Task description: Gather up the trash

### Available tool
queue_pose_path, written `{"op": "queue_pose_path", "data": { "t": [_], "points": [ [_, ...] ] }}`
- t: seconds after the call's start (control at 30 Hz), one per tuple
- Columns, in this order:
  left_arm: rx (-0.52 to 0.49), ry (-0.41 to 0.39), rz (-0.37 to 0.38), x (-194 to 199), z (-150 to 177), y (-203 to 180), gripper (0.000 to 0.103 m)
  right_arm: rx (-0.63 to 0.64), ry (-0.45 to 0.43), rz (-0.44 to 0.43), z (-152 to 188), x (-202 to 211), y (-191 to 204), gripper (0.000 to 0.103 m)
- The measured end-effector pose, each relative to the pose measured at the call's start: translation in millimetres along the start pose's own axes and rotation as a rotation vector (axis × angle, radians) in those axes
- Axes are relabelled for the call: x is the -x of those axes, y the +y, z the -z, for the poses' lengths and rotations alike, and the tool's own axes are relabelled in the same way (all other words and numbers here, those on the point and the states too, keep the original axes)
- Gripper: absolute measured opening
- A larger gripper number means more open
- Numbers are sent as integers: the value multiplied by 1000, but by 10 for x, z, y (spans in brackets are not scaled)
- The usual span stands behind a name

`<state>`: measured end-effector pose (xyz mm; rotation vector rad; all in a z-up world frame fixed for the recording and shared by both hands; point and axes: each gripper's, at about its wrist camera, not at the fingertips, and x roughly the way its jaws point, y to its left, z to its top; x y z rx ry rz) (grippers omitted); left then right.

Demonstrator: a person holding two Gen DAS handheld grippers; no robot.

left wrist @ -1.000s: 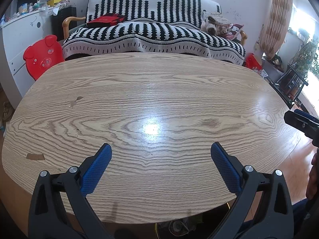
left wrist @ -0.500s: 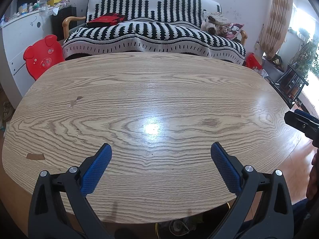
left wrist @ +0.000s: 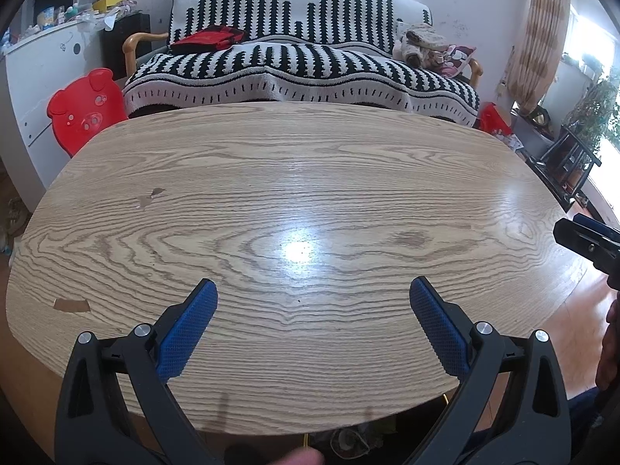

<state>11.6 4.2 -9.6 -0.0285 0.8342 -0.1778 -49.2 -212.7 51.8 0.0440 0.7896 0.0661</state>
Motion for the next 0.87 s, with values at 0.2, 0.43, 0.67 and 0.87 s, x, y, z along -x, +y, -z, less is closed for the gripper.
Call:
{"op": "queue_pose_path", "data": {
  "t": [0.2,0.43,0.67,0.87],
  "points": [
    [5,3,-6,-2,-8,11,96,-1,0,0,2,1,3,96],
    [-8,-15,-6,28,-3,7,96,-2,0,-1,-1,-1,-5,96],
    [-12,-16,-13,31,-17,9,96,-4,7,-1,-6,-15,-27,96],
    [-34,-17,-50,-17,-172,150,96,-27,60,-26,-44,-198,-178,96]
  ]
}}
